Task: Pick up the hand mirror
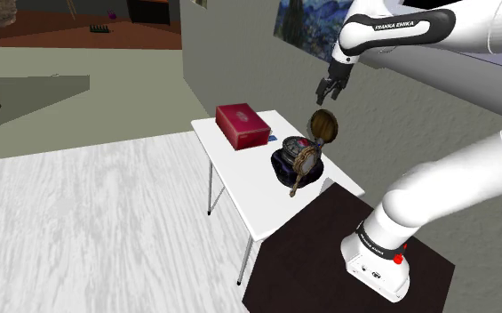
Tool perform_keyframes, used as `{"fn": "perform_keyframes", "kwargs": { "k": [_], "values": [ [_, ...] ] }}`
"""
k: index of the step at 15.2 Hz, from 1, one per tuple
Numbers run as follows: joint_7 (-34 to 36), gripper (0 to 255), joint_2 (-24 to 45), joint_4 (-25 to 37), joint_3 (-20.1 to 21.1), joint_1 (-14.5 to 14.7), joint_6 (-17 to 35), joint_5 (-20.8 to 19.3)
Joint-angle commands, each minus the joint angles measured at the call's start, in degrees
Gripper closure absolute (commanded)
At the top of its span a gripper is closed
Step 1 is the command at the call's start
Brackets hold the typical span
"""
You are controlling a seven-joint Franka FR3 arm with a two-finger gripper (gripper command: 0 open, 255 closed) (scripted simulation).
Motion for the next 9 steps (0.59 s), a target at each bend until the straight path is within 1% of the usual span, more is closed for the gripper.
{"fn": "perform_keyframes", "kwargs": {
  "k": [1,5,9],
  "values": [
    [-2.46,0,3.98,2.1,-2.54,-0.65,1.57,0.68],
    [-6.71,0,12.06,6.95,-6.43,-1.53,3.65,3.46],
    [-11.48,0,20.75,12.75,-9.67,-2.85,4.82,7.68]
  ]
}}
